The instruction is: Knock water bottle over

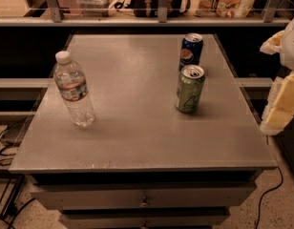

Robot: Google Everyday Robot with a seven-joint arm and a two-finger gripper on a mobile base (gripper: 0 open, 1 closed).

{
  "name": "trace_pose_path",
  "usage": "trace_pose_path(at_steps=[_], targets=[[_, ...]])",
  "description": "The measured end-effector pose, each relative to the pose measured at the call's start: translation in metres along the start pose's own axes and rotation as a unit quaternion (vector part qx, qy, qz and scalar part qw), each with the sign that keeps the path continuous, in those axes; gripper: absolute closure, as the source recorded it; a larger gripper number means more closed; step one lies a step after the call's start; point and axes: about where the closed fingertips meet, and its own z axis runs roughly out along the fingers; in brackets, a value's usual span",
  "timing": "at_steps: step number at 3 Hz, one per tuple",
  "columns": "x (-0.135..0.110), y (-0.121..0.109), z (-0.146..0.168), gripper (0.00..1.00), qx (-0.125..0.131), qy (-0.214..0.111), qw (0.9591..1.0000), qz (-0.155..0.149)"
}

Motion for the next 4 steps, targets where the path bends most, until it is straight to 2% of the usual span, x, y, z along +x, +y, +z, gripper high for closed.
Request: trace_pose_path(at_steps=[2, 3, 4], targets=[[-0.007, 0.000, -0.002, 0.00, 0.007, -0.011, 0.9999, -0.005], [-0.033, 0.003, -0.002, 0.00, 0.009, -0.049, 0.9984, -0.028], [-0.061, 0.005, -0.001, 0.00, -0.001, -0.114, 0.9925, -0.045]])
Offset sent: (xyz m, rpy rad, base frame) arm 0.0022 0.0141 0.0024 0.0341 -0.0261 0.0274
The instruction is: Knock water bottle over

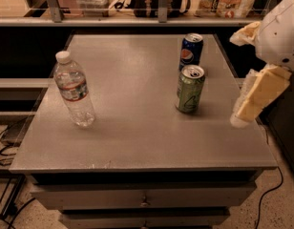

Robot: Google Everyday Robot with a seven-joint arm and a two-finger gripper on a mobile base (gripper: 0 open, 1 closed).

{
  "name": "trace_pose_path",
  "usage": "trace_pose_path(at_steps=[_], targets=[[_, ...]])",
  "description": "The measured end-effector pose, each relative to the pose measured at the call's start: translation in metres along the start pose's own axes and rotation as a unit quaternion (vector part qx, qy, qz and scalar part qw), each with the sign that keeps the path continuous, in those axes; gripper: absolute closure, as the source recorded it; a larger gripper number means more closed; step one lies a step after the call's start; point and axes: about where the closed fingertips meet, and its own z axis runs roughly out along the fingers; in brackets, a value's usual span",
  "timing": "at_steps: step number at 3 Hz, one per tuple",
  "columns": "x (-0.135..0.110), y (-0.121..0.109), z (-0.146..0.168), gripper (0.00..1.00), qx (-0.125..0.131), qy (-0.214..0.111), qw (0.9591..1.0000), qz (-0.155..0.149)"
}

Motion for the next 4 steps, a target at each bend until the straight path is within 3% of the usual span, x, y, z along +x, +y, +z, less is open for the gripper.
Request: trace_pose_path(at_steps=[1, 2, 4], targets=[[-0.033, -0.002, 0.006, 0.00, -0.015, -0.083, 0.9963, -0.012], [-0.073, -0.002, 0.018, 0.00, -0.032, -0.136, 0.9897, -0.034], [-0.079, 0.001, 0.020, 0.00, -0.041, -0.148, 0.9876, -0.034]])
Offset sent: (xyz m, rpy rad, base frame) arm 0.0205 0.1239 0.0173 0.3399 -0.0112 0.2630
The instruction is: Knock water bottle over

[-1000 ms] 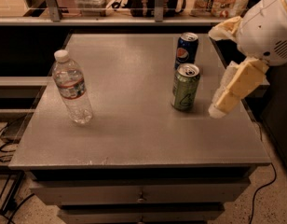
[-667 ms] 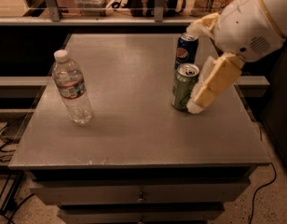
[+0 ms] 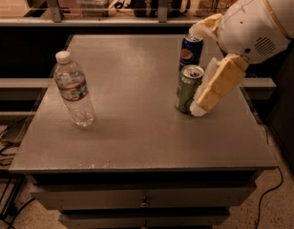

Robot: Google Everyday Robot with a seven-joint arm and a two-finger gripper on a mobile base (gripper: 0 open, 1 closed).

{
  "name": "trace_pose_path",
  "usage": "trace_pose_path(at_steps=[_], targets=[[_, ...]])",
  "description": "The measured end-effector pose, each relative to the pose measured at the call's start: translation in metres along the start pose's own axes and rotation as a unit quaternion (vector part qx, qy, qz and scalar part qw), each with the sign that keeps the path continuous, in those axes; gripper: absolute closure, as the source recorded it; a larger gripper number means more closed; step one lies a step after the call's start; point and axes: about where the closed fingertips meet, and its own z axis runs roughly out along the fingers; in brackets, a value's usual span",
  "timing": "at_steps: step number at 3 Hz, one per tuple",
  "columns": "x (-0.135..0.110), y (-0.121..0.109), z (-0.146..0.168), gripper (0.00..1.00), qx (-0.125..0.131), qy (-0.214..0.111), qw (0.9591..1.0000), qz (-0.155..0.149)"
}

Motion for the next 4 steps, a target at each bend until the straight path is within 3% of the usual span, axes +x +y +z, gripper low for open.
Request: trace_pose_path(at_steps=[2, 4], targets=[[-0.043, -0.001, 0.039, 0.00, -0.029, -0.051, 0.9977, -0.033], [-0.079, -0.008, 0.104, 0.00, -0.072, -0.095, 0.9917, -0.049]])
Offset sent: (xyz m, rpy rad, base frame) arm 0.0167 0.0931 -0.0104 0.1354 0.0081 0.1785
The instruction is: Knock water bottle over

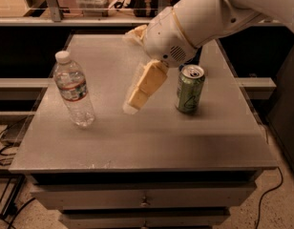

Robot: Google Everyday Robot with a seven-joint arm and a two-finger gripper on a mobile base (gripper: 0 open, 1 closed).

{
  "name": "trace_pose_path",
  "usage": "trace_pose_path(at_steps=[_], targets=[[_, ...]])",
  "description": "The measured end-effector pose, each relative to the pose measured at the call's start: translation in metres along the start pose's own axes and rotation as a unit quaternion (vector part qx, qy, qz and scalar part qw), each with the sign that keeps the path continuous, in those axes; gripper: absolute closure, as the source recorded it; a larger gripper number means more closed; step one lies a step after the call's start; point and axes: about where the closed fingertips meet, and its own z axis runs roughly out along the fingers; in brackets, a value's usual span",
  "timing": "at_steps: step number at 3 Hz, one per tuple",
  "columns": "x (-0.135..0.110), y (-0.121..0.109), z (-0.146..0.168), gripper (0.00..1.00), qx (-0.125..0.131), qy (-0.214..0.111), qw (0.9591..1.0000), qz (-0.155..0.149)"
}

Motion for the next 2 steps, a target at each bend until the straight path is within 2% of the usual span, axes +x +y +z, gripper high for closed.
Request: trace_pose_path(at_steps=[1, 2], targets=[[-0.007, -0.008, 0.031, 0.00, -0.011, -0.017, 0.9998, -0.001], [-0.017, -0.016, 0.058, 0.00, -0.011, -0.037, 0.9992, 0.005]])
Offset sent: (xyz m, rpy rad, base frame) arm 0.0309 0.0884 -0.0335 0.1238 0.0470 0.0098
